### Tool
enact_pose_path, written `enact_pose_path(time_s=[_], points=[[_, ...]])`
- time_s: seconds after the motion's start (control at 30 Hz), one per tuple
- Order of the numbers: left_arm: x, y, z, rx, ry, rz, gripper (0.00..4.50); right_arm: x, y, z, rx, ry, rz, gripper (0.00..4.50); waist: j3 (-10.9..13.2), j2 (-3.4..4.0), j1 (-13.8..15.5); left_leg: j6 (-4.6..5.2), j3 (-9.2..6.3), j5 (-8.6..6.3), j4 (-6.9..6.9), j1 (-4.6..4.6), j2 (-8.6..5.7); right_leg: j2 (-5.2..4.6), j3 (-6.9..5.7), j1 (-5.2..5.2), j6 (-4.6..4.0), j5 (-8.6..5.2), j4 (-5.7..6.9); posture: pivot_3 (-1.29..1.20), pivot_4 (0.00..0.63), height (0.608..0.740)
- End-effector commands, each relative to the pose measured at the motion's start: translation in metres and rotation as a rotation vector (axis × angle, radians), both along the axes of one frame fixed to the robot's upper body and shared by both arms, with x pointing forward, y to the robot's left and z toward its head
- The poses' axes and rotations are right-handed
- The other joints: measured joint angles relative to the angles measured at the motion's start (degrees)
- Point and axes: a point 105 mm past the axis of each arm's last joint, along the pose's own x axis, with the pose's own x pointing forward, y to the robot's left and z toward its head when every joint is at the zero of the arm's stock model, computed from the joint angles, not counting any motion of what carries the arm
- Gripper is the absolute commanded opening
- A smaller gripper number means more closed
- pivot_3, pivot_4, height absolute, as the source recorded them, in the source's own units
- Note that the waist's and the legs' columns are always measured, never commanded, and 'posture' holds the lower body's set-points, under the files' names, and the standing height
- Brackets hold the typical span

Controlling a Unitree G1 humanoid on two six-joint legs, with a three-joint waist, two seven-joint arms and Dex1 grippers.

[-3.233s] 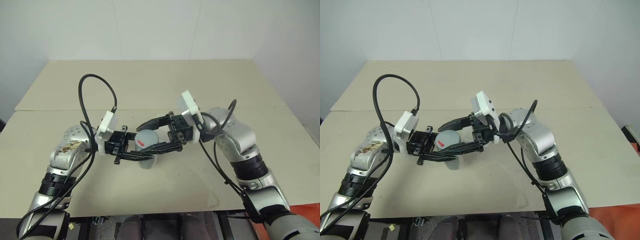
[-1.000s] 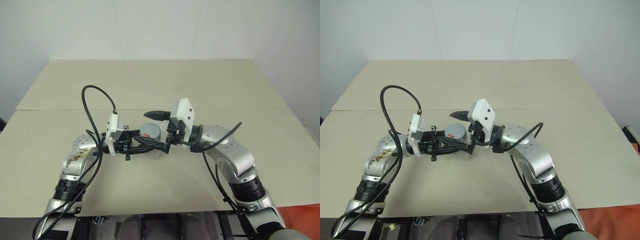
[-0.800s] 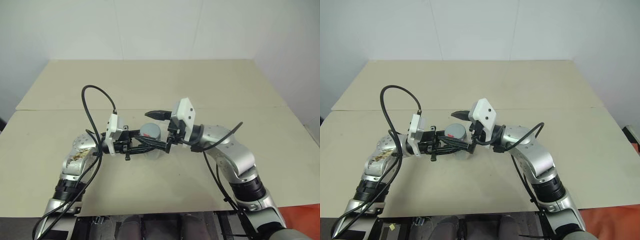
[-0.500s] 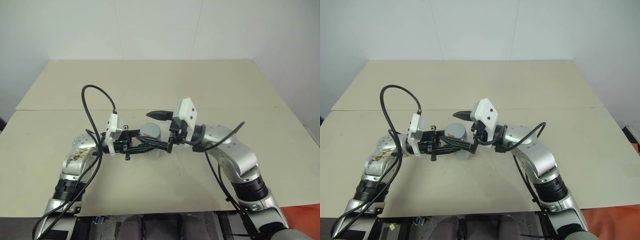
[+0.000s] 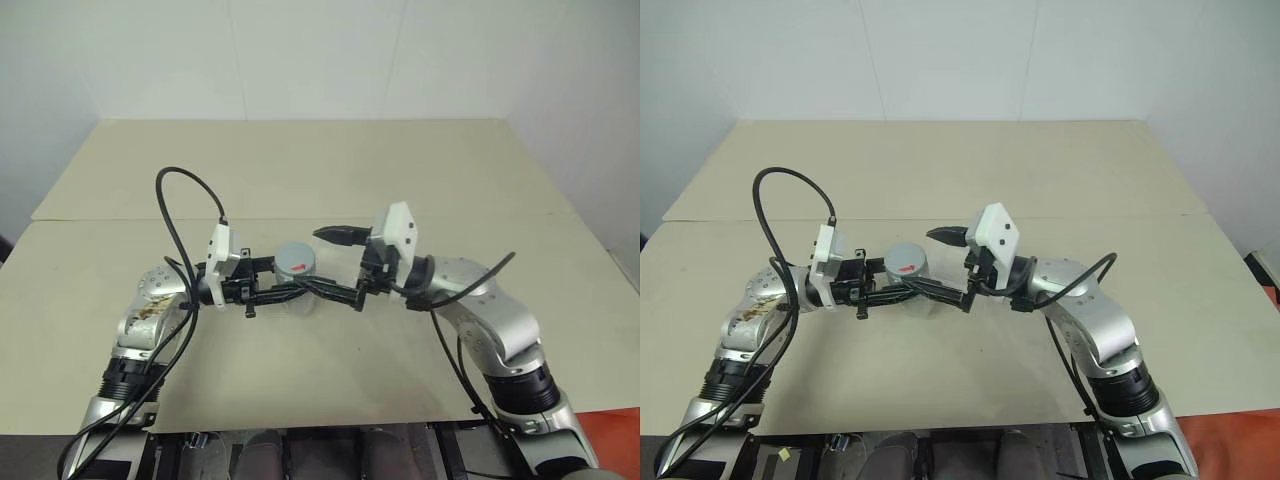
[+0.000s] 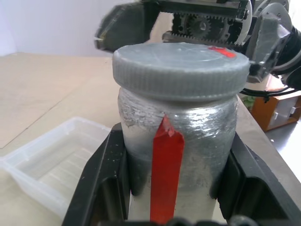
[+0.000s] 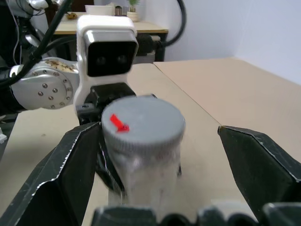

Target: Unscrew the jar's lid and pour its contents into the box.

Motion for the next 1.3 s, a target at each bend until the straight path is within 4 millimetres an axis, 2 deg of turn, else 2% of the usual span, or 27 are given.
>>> enact_pose_path(time_s=[0.03,0.4,0.53,0.7,1.0,1.1,1.3], points=[[-0.008,-0.004,0.011,-0.013,-0.046,-0.055,1.94,0.011,-0.021,0.014,0.031,-0.036,-0.114,4.48,0.00,0.00,0.02,0.00,0.00,0.00,0.00,0.00,0.00,0.00,0.00,0.00,0.00,0.00,0.00,0.00,0.150,0.740],[-0.006,-0.003,0.008,-0.011,-0.046,-0.052,1.94,0.009,-0.030,0.015,0.031,-0.035,-0.133,4.48,0.00,0.00,0.01,0.00,0.00,0.00,0.00,0.01,0.00,0.00,0.01,0.01,0.00,0.00,0.00,0.00,0.150,0.740],[-0.002,-0.005,0.007,-0.014,-0.052,-0.045,1.94,-0.015,-0.023,0.028,0.086,-0.035,0.026,4.48,0.00,-0.01,0.04,0.01,0.00,-0.01,0.00,-0.01,0.00,0.00,0.01,0.01,0.00,0.00,-0.02,0.00,0.150,0.740],[-0.002,-0.009,0.007,-0.020,-0.055,-0.049,1.94,-0.022,-0.010,0.030,0.070,-0.053,0.089,4.48,0.00,-0.01,0.03,0.02,0.00,-0.01,0.00,0.00,0.00,0.00,0.01,0.01,0.00,0.00,-0.02,0.00,0.150,0.740],[-0.001,-0.015,0.008,-0.034,-0.061,-0.059,1.94,-0.009,0.025,0.026,0.061,-0.066,0.066,4.48,0.00,-0.01,-0.03,0.01,0.00,0.00,0.00,0.01,-0.01,0.01,0.02,0.01,0.00,0.00,0.03,0.00,0.150,0.740],[-0.002,-0.016,0.009,-0.036,-0.060,-0.062,1.94,-0.002,0.029,0.026,0.057,-0.072,0.038,4.48,0.00,0.00,0.01,0.01,0.00,0.00,0.01,-0.02,-0.01,0.01,0.00,0.01,0.00,0.00,0.04,0.00,0.150,0.740],[-0.003,-0.015,0.010,-0.033,-0.059,-0.061,1.94,0.000,0.030,0.024,0.040,-0.077,0.033,4.48,0.00,0.00,-0.01,0.01,-0.01,0.00,0.01,-0.02,-0.01,0.01,-0.01,0.01,0.00,0.00,0.04,0.00,0.150,0.740]])
